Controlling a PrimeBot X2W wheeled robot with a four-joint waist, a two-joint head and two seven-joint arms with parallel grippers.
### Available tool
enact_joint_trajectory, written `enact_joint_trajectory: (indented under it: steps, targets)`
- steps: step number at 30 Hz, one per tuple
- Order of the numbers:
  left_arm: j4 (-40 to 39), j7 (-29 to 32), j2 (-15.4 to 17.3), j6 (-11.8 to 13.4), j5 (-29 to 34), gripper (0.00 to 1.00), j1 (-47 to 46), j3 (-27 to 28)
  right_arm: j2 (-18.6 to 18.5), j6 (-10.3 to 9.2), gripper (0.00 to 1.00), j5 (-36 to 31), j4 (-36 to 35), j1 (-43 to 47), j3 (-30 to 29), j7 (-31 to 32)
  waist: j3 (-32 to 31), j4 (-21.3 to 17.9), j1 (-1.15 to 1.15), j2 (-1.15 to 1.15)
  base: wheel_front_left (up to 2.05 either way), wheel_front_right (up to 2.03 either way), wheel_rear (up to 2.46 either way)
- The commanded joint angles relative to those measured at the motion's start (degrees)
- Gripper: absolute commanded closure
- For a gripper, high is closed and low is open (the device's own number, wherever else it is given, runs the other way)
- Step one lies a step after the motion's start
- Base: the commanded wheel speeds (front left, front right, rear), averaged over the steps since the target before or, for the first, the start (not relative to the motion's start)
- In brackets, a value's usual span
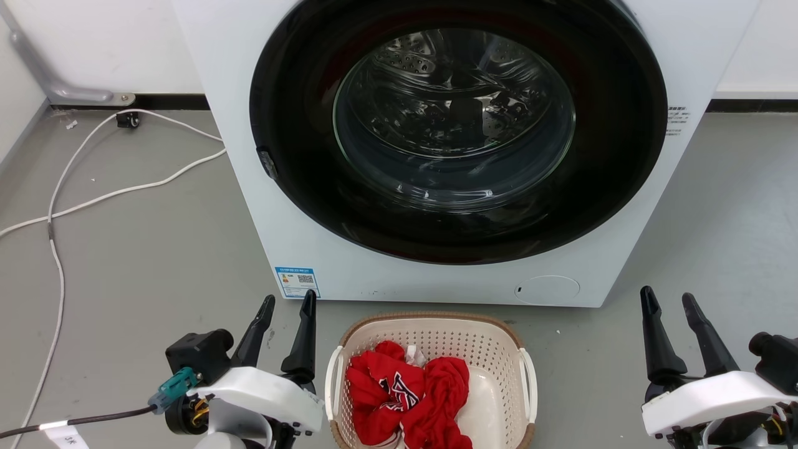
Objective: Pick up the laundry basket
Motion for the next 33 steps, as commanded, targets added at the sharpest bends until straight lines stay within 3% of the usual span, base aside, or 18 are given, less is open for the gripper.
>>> enact_joint_trajectory:
  steps: [1,18,33]
  targets:
    - [-0.45,-0.53,0.37,0.17,1.27,0.00,-1.35,-0.27,-0.20,0.12,0.00,-1.47,-0.67,-0.05,-0.05,-0.57,0.00,0.01,0.00,0.00,0.00,0.00,0.00]
    - [-0.67,-2.95,0.44,0.91,10.11,0.00,-1.22,-1.61,-0.21,0.13,0.00,-11.03,0.12,0.92,-0.48,-3.18,-0.05,0.29,0.00,0.00,0.00,0.00,0.00]
    - [-0.23,-5.01,-0.49,-0.23,17.32,0.00,-0.51,-1.52,-0.22,0.13,0.00,-16.40,1.25,1.92,-0.40,-6.11,-0.23,0.72,0.00,0.00,0.00,0.00,0.00]
